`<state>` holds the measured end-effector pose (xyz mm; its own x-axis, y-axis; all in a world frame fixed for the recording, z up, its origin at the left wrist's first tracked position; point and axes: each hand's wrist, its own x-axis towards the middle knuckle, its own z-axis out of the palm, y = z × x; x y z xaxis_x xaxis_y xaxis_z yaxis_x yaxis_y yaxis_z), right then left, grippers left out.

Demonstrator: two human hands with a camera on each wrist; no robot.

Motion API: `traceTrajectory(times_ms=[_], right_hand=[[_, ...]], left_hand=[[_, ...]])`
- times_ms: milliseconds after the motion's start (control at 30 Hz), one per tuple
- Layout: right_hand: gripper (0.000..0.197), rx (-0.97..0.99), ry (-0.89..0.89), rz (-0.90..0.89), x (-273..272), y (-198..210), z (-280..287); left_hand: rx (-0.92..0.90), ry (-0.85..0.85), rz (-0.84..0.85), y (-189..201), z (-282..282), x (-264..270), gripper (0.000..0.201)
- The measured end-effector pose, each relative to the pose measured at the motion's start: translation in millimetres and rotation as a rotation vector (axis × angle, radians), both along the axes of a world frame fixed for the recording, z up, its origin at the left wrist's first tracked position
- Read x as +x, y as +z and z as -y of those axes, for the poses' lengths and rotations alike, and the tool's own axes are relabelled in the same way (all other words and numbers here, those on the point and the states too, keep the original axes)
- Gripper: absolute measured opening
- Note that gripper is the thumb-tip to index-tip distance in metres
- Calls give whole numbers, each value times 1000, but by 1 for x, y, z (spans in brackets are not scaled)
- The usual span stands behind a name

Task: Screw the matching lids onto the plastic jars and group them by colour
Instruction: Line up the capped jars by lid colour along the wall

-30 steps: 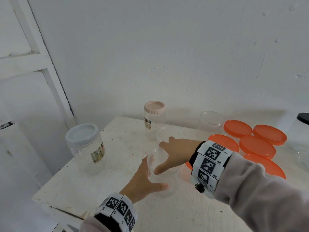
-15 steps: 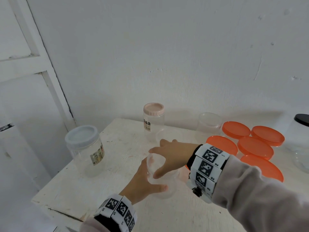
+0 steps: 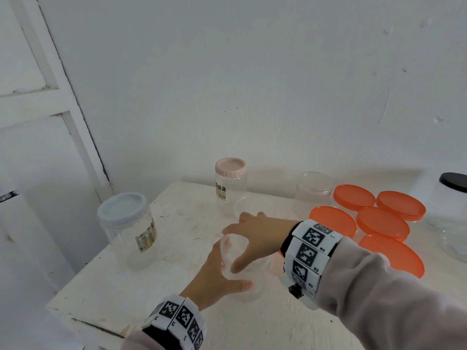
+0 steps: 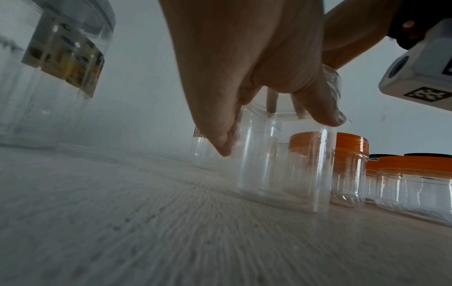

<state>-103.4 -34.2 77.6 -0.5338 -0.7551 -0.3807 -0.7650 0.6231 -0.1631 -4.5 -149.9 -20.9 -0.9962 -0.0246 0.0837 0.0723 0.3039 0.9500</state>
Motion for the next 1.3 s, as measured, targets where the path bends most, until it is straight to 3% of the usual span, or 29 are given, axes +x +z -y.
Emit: traceTrajectory(times_ms=[133, 333, 467, 667, 767, 867, 1033, 1300], right_hand=[[87, 5, -59, -105, 5, -6, 3], [103, 116, 7, -1, 1, 5, 3], [95, 51, 44, -4, -1, 3, 2], [92, -9, 24, -50, -2, -6, -2], [89, -49, 32, -64, -2, -11, -6], [87, -81, 39, -87, 1, -16, -9], [86, -105, 37, -116, 2, -20, -12], [87, -82, 14, -102, 2, -22, -12]], left_hand=[[26, -2, 1, -2, 1, 0, 94], [30, 9, 15, -8, 2, -2, 87], [13, 52, 47, -12, 5, -3, 88], [-3, 59, 76, -11, 5, -2, 114], [1, 31, 55, -9, 5, 0, 106], [-1, 39, 72, -8, 5, 0, 119], [20, 10, 50, -6, 2, -1, 100], [28, -2, 39, -7, 4, -2, 102]])
